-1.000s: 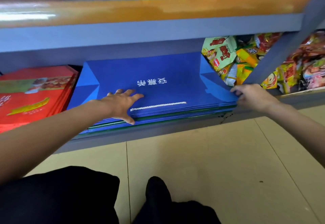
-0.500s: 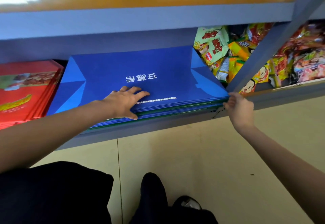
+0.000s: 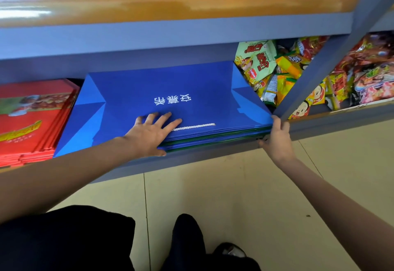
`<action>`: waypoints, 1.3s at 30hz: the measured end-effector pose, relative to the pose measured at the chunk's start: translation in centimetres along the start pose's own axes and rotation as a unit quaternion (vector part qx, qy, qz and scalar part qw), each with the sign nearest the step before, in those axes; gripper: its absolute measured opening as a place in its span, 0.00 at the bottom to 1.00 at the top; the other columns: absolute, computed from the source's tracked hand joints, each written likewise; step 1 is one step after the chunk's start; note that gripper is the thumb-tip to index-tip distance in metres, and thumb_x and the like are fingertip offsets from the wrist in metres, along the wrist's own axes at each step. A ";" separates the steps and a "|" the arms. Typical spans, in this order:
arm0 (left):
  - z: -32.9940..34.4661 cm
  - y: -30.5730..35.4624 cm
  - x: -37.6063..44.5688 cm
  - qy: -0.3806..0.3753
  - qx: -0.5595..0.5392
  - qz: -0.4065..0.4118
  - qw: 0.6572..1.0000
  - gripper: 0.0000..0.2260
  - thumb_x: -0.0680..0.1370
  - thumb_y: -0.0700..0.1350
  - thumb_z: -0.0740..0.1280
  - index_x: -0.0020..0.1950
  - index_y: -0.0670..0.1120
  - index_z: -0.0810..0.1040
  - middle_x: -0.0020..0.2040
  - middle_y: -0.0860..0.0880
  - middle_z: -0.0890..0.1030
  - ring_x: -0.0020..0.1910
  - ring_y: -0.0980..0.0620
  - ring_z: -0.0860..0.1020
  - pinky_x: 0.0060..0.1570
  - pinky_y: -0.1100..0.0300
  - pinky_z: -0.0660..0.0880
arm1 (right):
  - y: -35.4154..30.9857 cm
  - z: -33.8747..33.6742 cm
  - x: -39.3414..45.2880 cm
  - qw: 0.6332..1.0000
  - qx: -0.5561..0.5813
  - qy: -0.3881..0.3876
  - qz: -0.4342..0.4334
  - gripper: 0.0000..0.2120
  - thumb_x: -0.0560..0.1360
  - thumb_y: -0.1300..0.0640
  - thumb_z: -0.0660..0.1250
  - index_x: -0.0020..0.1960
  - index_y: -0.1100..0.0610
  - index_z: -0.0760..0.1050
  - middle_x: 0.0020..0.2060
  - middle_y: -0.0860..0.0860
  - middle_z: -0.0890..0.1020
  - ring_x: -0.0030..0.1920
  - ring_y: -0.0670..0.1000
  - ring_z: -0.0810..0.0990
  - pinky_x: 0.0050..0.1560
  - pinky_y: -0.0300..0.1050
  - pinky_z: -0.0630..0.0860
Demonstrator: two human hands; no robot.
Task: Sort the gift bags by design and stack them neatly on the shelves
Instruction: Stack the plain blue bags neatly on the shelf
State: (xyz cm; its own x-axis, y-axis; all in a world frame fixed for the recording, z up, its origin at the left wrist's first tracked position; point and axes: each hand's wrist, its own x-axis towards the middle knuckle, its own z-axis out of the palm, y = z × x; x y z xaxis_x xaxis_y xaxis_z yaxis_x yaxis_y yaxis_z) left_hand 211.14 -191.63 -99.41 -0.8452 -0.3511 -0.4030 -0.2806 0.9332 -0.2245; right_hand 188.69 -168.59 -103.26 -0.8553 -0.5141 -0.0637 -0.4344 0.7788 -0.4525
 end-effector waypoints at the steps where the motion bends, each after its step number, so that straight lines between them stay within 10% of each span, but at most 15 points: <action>1: 0.2 0.0 -0.1 0.004 0.011 0.000 1.000 0.44 0.75 0.62 0.62 0.75 0.53 0.32 0.77 0.48 0.41 0.75 0.42 0.48 0.70 0.44 0.57 | -0.3 0.3 -0.1 1.000 0.014 0.001 0.005 0.36 0.70 0.64 0.71 0.72 0.60 0.55 0.64 0.62 0.62 0.60 0.64 0.71 0.61 0.54 0.69; 22: 1.9 -0.6 -0.3 0.040 0.025 -0.043 0.998 0.47 0.72 0.65 0.64 0.75 0.54 0.33 0.76 0.48 0.45 0.72 0.43 0.53 0.68 0.46 0.59 | 0.2 -2.8 1.1 0.993 -0.040 -0.086 -0.071 0.37 0.75 0.62 0.67 0.76 0.55 0.50 0.58 0.60 0.77 0.56 0.59 0.78 0.60 0.52 0.72; 30: 2.1 -0.3 -0.4 0.039 0.019 -0.051 0.998 0.46 0.72 0.64 0.64 0.75 0.55 0.33 0.76 0.48 0.45 0.73 0.43 0.53 0.68 0.45 0.59 | -2.5 -0.8 1.4 0.953 -0.239 -0.150 -0.114 0.46 0.74 0.57 0.69 0.76 0.44 0.39 0.73 0.59 0.43 0.67 0.65 0.60 0.63 0.56 0.68; 39: 5.3 -4.7 -4.7 0.039 -0.036 -0.183 0.982 0.47 0.70 0.64 0.67 0.76 0.56 0.39 0.76 0.49 0.50 0.72 0.42 0.55 0.67 0.47 0.60 | -1.0 -1.7 4.0 0.955 -0.180 -0.191 -0.140 0.44 0.72 0.63 0.70 0.74 0.39 0.47 0.75 0.55 0.46 0.72 0.63 0.59 0.69 0.55 0.63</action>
State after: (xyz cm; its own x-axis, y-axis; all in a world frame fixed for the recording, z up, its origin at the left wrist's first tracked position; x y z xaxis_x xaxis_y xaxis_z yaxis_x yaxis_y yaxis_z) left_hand 218.84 -194.76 -101.12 -0.7134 -0.6590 -0.2384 -0.6007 0.7502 -0.2762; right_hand 185.20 -170.80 -101.57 -0.5555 -0.7604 -0.3364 -0.7589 0.6290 -0.1686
